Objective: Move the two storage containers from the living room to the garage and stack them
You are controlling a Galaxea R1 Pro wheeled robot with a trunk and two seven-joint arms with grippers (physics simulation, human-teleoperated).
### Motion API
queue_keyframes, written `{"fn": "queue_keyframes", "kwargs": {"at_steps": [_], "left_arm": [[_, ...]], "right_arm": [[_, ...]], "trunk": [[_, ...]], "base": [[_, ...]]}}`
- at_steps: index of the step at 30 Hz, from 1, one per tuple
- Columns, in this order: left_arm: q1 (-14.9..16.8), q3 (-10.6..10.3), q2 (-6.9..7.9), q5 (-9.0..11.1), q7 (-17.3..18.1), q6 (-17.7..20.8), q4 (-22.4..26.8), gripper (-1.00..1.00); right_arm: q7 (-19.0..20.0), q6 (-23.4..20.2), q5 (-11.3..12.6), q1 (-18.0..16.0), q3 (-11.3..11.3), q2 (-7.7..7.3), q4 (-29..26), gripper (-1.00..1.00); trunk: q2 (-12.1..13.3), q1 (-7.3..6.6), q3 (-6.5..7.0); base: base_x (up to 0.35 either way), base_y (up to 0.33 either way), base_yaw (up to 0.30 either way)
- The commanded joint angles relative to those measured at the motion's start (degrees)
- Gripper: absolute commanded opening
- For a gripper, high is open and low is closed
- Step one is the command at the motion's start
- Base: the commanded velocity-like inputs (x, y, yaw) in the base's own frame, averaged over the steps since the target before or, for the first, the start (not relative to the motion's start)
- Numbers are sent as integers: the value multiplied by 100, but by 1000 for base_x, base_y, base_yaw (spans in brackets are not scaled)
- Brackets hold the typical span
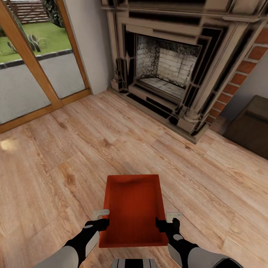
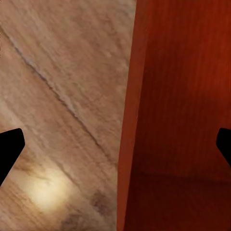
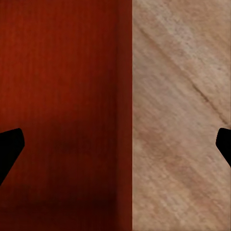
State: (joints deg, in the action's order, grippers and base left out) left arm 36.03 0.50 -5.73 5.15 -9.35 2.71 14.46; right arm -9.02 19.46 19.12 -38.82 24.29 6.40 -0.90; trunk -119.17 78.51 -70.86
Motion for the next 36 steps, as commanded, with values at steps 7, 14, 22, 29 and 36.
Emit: {"fn": "queue_keyframes", "kwargs": {"at_steps": [7,14,22,29,36], "left_arm": [[0,3,0,54,-14,28,13,100],[1,3,3,53,-14,28,13,100],[1,3,7,54,-14,29,13,100],[1,3,9,55,-10,30,13,100],[1,3,8,56,-8,28,13,100]], "right_arm": [[-21,14,40,-3,49,2,3,100],[-21,14,40,-3,49,2,3,100],[-21,14,40,-3,49,2,3,100],[-21,14,40,-3,49,2,4,100],[-22,14,40,-3,49,2,3,100]], "trunk": [[-1,-1,-3],[-1,-1,-3],[-122,65,-57],[-402,219,-183],[-402,219,-183]], "base": [[0,0,0],[0,0,0],[0,0,0],[0,0,0],[0,0,0]]}}
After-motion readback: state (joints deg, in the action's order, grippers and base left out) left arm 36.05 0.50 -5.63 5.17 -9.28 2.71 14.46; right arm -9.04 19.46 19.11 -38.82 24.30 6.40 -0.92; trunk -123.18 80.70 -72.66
